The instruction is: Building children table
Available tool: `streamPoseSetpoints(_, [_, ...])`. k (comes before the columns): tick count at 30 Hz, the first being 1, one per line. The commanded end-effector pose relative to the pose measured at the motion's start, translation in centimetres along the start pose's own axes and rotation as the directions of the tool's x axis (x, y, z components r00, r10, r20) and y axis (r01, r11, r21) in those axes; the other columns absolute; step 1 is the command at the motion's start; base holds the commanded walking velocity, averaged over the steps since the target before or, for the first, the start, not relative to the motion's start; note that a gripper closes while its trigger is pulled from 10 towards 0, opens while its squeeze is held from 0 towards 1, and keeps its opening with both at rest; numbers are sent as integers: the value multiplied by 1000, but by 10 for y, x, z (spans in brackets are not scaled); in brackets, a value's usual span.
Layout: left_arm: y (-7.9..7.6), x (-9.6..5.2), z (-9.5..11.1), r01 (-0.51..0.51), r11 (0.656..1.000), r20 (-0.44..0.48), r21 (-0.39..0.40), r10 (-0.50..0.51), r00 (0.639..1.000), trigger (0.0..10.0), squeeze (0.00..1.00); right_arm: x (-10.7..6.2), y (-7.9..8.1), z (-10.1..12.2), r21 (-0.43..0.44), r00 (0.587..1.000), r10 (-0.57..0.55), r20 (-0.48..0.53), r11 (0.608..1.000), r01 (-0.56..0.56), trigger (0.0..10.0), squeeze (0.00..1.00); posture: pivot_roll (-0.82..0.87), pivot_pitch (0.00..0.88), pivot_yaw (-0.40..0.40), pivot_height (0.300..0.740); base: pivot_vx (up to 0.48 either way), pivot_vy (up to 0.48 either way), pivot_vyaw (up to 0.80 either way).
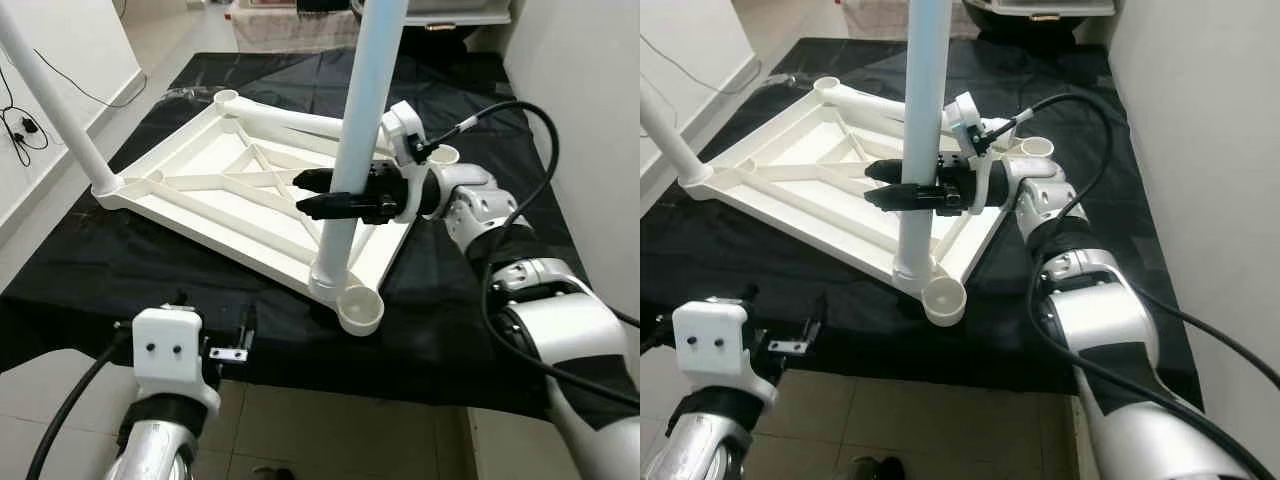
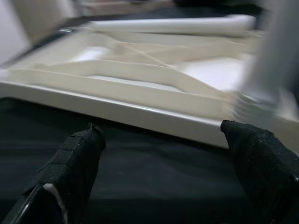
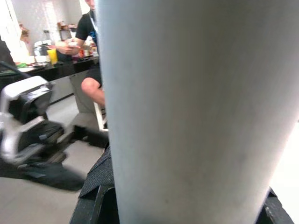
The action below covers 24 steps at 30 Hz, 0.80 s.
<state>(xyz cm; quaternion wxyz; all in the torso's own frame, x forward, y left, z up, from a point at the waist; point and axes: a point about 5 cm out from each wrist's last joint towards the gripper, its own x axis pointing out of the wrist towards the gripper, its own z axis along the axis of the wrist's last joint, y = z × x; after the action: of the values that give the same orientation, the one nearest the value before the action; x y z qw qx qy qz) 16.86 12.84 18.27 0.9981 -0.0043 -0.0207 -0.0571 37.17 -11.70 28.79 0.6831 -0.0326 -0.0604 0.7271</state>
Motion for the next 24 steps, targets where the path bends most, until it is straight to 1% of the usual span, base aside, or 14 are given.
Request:
streamPoseSetpoints(1, [-10,-7,1,109,994,-11,-1,-109,994,10000,0,1,5,-5,-15,999,39,-18,999,-39,10000,0,101,214,52,740,0,0,0])
streamPoseSetpoints(2, [-10,-7,1,109,994,-11,-1,-109,994,10000,0,1,5,-5,-15,999,39,-18,999,-39,10000,0,101,214,52,740,0,0,0])
streamPoseSetpoints(3, [-13,-9,1,141,990,-14,2,-141,990,10000,0,1,7,-5,-20,999,50,-21,999,-50,10000,0,101,214,52,740,0,0,0])
streamPoseSetpoints(5, [-15,-10,1,156,988,-16,3,-156,988,10000,0,1,8,-5,-23,998,57,-23,998,-58,10000,0,101,214,52,740,0,0,0])
streamPoseSetpoints(10, [-22,-12,-3,217,976,-33,1,-217,976,10000,0,-2,18,-2,-54,994,104,-22,993,-105,10000,0,97,176,56,740,0,0,0])
streamPoseSetpoints(14, [-23,-12,-5,227,974,-39,0,-227,973,10000,0,-4,20,-3,-58,993,112,-31,992,-114,10000,0,97,176,56,740,0,0,0])
streamPoseSetpoints(15, [-22,-11,-8,233,972,-44,-4,-233,972,10000,0,-9,22,-7,-53,993,108,-45,993,-110,10000,0,91,159,60,740,0,0,0])
streamPoseSetpoints(17, [-22,-11,-10,237,972,-46,-6,-237,970,10000,0,-13,23,-13,-45,992,95,-77,994,-99,10000,0,87,150,62,740,0,0,0])
streamPoseSetpoints(24, [-23,-11,-9,257,966,-42,-10,-257,966,10000,0,-18,21,-19,-34,987,78,-139,996,-83,10000,0,84,143,59,740,0,0,0])
